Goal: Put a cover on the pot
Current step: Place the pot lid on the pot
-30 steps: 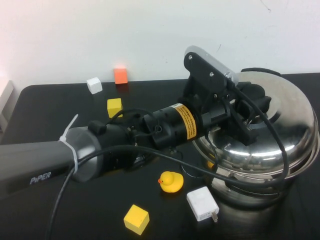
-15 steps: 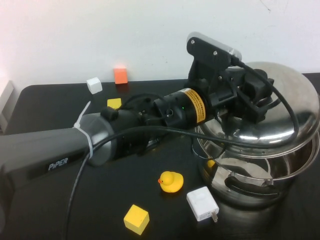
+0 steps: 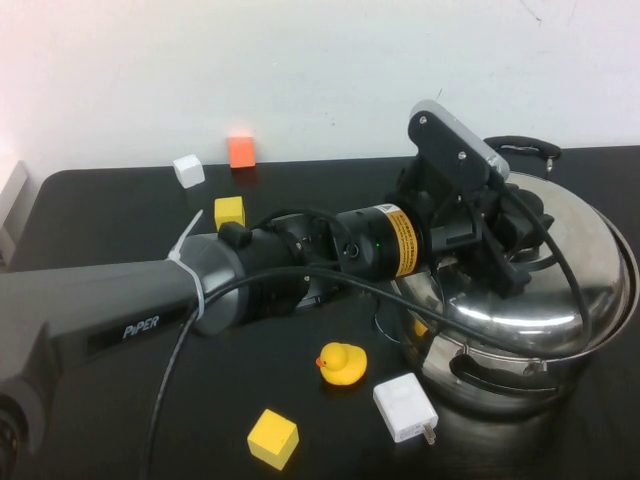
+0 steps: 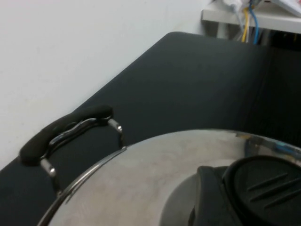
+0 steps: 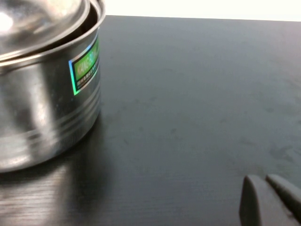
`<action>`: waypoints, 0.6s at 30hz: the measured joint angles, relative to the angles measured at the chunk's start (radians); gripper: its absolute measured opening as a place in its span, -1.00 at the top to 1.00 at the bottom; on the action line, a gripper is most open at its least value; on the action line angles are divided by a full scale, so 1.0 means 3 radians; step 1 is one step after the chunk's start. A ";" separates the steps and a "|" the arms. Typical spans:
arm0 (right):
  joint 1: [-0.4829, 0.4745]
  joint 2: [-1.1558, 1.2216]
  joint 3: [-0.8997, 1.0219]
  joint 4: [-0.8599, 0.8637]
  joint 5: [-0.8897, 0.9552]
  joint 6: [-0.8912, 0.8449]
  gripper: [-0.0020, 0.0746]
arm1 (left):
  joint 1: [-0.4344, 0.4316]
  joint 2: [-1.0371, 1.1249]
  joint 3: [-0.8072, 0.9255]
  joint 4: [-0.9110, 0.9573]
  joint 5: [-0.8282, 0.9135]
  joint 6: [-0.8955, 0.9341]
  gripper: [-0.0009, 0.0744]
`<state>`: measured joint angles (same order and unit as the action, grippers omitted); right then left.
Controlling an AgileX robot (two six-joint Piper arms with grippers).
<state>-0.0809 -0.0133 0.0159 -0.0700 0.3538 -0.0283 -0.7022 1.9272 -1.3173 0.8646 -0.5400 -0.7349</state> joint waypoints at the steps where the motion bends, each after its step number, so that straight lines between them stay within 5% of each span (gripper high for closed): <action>1: 0.0000 0.0000 0.0000 0.0000 0.0000 0.0000 0.95 | 0.0000 0.0004 0.0000 0.0000 -0.0017 0.0006 0.10; 18: 0.0000 0.0000 0.0000 0.0000 0.0000 0.0000 0.95 | -0.0008 0.0206 -0.0052 -0.0205 -0.0448 0.0590 0.10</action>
<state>-0.0809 -0.0133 0.0159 -0.0700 0.3538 -0.0283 -0.7045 1.9891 -1.3331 0.8032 -0.6745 -0.5580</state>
